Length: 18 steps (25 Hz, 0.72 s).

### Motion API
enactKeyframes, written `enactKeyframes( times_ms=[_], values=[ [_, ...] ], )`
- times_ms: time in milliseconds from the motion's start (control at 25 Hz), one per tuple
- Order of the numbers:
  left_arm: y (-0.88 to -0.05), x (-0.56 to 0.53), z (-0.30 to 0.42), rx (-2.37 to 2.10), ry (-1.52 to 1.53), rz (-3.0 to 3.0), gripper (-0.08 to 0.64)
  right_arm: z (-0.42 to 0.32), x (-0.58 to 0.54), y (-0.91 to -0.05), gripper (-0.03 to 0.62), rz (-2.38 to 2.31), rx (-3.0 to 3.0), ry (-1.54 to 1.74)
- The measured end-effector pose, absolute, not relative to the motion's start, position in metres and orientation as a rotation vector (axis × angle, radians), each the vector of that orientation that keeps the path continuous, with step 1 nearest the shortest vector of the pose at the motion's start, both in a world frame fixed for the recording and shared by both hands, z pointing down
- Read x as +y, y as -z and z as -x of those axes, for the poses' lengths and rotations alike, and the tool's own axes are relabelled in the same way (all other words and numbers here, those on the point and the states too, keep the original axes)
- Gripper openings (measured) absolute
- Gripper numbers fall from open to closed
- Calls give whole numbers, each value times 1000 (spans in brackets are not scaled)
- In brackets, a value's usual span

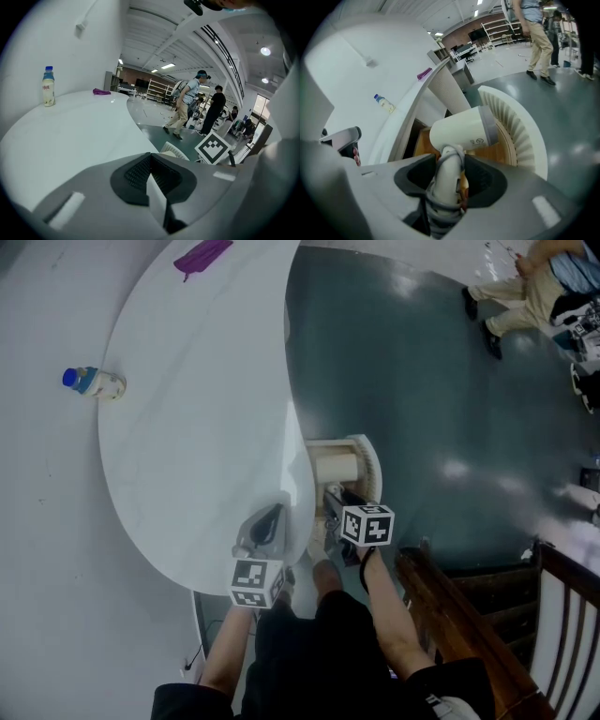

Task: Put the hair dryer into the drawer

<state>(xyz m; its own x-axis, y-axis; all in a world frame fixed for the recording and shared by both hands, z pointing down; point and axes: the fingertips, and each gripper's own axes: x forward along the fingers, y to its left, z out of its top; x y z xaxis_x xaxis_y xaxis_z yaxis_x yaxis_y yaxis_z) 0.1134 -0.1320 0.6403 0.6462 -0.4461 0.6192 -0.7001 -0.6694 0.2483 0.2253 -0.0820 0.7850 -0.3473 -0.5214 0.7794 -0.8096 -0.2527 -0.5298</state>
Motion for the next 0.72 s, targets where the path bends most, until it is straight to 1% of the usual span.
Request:
enactKeyframes(
  times_ms=[720],
  values=[
    [-653,-143,-102,-933,-754,-2338,8,-226,-106,-852,201,-1533,-1556,-1739]
  ],
)
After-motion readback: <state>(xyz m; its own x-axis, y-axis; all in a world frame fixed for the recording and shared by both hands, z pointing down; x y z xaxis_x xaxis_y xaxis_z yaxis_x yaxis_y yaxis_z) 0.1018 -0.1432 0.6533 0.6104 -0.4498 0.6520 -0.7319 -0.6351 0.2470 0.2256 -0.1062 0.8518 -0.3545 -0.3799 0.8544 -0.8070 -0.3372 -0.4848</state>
